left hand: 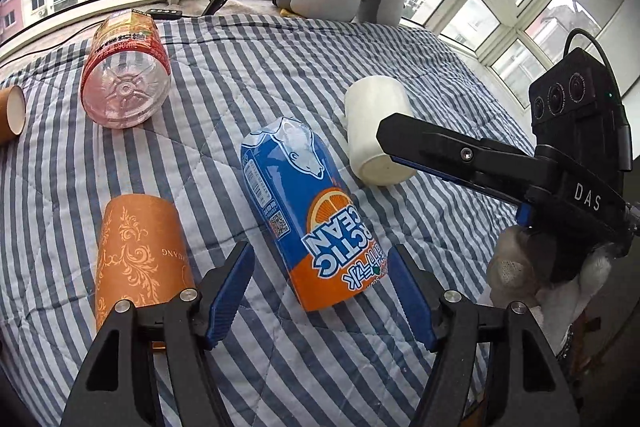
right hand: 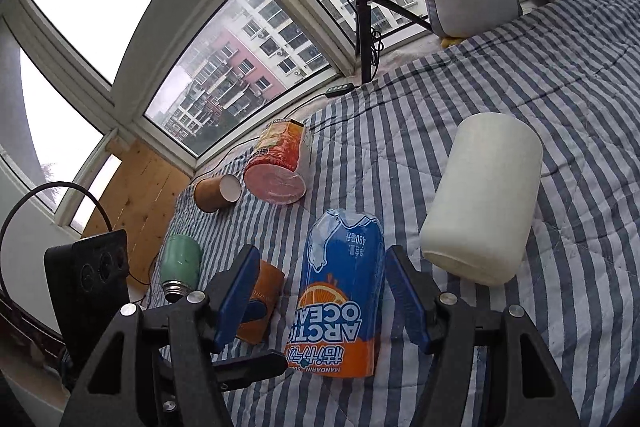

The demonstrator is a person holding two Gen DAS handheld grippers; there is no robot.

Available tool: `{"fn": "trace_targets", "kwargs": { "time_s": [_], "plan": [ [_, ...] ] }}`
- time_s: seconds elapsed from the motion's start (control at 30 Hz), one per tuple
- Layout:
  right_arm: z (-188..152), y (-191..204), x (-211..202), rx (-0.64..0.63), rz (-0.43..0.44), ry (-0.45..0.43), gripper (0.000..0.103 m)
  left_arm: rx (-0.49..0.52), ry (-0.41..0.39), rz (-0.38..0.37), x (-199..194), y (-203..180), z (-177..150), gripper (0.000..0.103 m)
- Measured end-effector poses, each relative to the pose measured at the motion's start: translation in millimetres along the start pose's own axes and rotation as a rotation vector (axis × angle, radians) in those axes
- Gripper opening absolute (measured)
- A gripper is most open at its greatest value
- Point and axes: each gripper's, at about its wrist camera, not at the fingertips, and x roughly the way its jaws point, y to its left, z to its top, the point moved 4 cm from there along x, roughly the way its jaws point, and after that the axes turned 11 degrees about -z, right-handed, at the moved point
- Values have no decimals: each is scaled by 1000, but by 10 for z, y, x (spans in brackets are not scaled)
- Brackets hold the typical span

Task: Flip cup upside down
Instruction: 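Lower the bottle cap-down onto the bed cover with both tools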

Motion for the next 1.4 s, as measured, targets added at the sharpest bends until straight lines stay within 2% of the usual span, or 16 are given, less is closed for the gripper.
{"fn": "trace_targets", "kwargs": {
  "time_s": [0.07, 0.13, 0.23, 0.3, 0.33, 0.47, 0.6, 0.83, 1.0, 1.17, 1.4],
  "plan": [
    [92, 2, 138, 7, 18, 62, 61, -13, 4, 1, 69, 40, 78, 72],
    [135, 28, 279, -16, -5, 111, 61, -17, 14, 4, 152, 67, 132, 72],
    [160, 57, 452, -55, -49, 156, 61, -21, 39, 11, 307, 92, 194, 72],
    [169, 116, 521, -83, -40, 181, 62, -13, 55, 28, 387, 78, 209, 72],
    [166, 162, 536, -104, -44, 187, 62, -11, 58, 43, 415, 86, 221, 72],
    [183, 208, 604, -150, -113, 199, 62, -40, 45, 27, 433, 151, 259, 72],
    [145, 208, 632, -177, -138, 254, 63, 17, 35, 54, 436, 110, 140, 72],
    [126, 316, 783, -241, -239, 265, 63, -15, 15, -8, 386, 226, 136, 72],
    [73, 353, 778, -259, -277, 241, 61, 66, -18, 33, 302, 125, 39, 71],
    [-4, 438, 496, -284, -211, 125, 58, 225, -74, 119, 188, -96, -134, 71],
    [-293, 576, 91, -361, -197, -59, 58, 386, -104, 225, 145, -371, -420, 70]
  ]
}}
